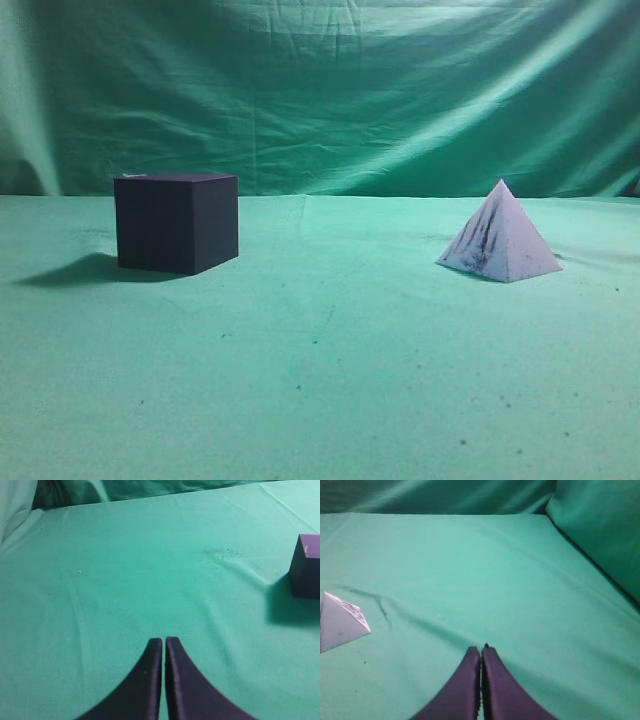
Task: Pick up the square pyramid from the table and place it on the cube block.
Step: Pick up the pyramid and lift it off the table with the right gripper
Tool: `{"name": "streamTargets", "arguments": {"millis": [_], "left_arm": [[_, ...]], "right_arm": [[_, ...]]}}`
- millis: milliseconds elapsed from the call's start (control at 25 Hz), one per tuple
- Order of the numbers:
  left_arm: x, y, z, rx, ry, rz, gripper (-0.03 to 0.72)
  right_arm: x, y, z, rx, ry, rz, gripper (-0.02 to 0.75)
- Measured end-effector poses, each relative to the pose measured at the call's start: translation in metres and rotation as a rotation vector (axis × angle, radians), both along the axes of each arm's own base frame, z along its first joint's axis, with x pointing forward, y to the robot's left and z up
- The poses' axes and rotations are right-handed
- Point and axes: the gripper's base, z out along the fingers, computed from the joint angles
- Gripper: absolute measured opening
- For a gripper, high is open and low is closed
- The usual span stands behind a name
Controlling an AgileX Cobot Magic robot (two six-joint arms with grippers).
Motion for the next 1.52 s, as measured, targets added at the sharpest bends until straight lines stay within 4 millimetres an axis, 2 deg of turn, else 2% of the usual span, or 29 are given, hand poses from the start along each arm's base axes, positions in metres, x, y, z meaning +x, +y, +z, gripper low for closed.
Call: {"name": "streamTargets", "arguments": {"millis": [200, 400, 520, 680, 800, 920, 1040, 1120, 1280, 1480, 1520], "left_arm": [[0.000, 0.000, 0.000, 0.000, 0.000, 0.000, 0.000], [0.000, 0.000, 0.000, 0.000, 0.000, 0.000, 0.000], [0.000, 0.000, 0.000, 0.000, 0.000, 0.000, 0.000], [0.000, 0.000, 0.000, 0.000, 0.000, 0.000, 0.000], [0.000, 0.000, 0.000, 0.000, 0.000, 0.000, 0.000], [0.000, 0.000, 0.000, 0.000, 0.000, 0.000, 0.000], [0.000, 0.000, 0.000, 0.000, 0.000, 0.000, 0.000], [0.000, 0.000, 0.000, 0.000, 0.000, 0.000, 0.000], [0.000, 0.000, 0.000, 0.000, 0.000, 0.000, 0.000], [0.000, 0.000, 0.000, 0.000, 0.000, 0.000, 0.000], [0.000, 0.000, 0.000, 0.000, 0.000, 0.000, 0.000]], "right_arm": [[0.003, 0.001, 0.014, 0.031, -0.157, 0.006, 0.000], [0.001, 0.001, 0.048, 0.143, -0.531, 0.013, 0.000], [-0.003, 0.001, 0.064, 0.153, -0.590, 0.016, 0.000], [-0.005, 0.002, 0.101, 0.151, -0.456, 0.014, 0.000], [0.004, 0.003, 0.128, 0.148, -0.290, 0.007, 0.000], [0.021, 0.003, 0.140, 0.145, -0.128, -0.001, 0.000], [0.036, 0.005, 0.143, 0.090, -0.024, 0.021, 0.000], [0.043, 0.012, 0.145, 0.010, 0.079, 0.121, 0.000], [0.065, 0.041, 0.149, -0.103, 0.311, 0.388, 0.000], [0.102, 0.079, 0.132, -0.249, 0.504, 0.571, 0.000], [0.109, 0.086, 0.128, -0.265, 0.520, 0.591, 0.034]]}}
